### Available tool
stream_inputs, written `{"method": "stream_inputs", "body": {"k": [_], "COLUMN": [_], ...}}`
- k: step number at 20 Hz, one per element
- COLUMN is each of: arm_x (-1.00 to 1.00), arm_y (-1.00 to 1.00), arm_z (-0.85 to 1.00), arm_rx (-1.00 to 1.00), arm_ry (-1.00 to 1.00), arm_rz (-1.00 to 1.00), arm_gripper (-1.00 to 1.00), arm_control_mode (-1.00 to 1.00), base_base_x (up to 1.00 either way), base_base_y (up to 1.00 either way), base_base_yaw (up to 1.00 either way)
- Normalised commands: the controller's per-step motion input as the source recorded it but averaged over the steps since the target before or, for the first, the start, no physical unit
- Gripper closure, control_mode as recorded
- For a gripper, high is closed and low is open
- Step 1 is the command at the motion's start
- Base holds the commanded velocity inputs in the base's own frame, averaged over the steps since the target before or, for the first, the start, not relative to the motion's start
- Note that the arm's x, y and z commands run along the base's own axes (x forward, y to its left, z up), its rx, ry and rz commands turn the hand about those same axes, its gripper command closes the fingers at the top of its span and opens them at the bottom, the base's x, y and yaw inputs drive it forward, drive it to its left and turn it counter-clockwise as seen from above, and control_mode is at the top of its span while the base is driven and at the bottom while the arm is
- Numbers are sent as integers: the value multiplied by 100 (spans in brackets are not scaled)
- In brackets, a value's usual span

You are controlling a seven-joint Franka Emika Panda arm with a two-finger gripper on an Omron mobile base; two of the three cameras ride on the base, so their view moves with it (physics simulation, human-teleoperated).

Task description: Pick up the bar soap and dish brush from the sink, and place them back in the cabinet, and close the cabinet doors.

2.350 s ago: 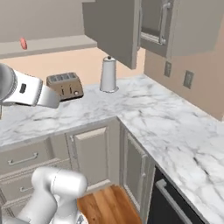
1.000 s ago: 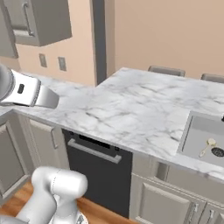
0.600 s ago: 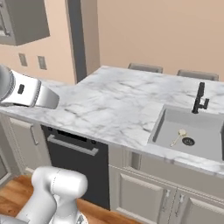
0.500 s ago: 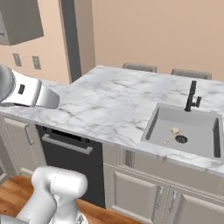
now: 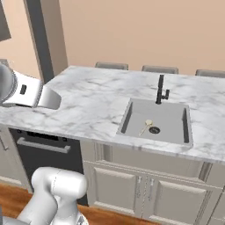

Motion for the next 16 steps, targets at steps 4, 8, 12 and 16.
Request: {"method": "stream_inputs", "body": {"k": [4, 8, 12, 16], "arm_x": [0, 0, 0, 0], "arm_y": [0, 0, 0, 0], "arm_z": [0, 0, 0, 0], "arm_rx": [0, 0, 0, 0], "arm_ry": [0, 0, 0, 0], "arm_rz": [0, 0, 0, 0], "arm_gripper": [-100, -100, -100, -100], "arm_control_mode": [100, 100, 100, 100], "base_base_x": [26, 29, 30, 32], "base_base_y": [-35, -50, -52, -49], "base_base_yaw": [-30, -13, 0, 0]}}
